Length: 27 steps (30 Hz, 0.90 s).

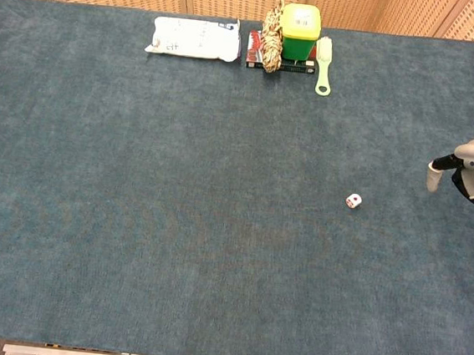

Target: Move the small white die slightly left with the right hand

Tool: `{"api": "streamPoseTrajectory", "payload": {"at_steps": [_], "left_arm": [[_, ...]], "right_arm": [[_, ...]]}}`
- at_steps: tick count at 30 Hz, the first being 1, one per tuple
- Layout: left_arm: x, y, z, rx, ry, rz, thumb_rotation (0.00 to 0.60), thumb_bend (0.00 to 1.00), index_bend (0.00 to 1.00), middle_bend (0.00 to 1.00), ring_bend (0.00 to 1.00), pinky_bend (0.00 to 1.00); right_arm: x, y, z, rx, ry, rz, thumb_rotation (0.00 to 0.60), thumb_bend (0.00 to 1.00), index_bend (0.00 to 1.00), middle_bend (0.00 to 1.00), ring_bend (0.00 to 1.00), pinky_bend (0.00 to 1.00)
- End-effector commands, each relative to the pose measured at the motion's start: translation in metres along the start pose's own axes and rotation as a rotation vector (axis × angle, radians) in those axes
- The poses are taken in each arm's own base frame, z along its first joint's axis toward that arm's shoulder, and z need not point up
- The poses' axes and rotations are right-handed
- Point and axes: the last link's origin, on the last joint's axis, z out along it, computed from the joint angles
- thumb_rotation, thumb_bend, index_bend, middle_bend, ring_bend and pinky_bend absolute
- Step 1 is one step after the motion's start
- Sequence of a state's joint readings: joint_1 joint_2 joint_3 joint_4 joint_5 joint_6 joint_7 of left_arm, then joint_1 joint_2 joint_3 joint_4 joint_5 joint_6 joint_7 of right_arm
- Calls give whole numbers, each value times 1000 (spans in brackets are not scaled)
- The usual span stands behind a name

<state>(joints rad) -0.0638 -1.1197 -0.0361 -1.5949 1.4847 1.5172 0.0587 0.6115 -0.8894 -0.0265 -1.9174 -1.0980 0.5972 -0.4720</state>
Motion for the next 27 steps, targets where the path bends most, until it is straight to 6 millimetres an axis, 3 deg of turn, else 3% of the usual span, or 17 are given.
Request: {"api": "streamPoseTrajectory", "payload": {"at_steps": [1,11,27], "left_arm": [[1,0,0,3,0,3,600,10,542,286,119,130],[5,-2,-5,14,11,10,600,10,542,286,119,130],[11,-18,-14,9,13,40,600,10,542,286,119,130]], "right_arm": [[1,-5,6,8,-59,-25,600,1000,328,863,929,1000],[11,-20,32,32,-135,-44,600,1000,320,882,950,1000],[19,-33,52,37,-150,-51,600,1000,320,882,950,1000]]}}
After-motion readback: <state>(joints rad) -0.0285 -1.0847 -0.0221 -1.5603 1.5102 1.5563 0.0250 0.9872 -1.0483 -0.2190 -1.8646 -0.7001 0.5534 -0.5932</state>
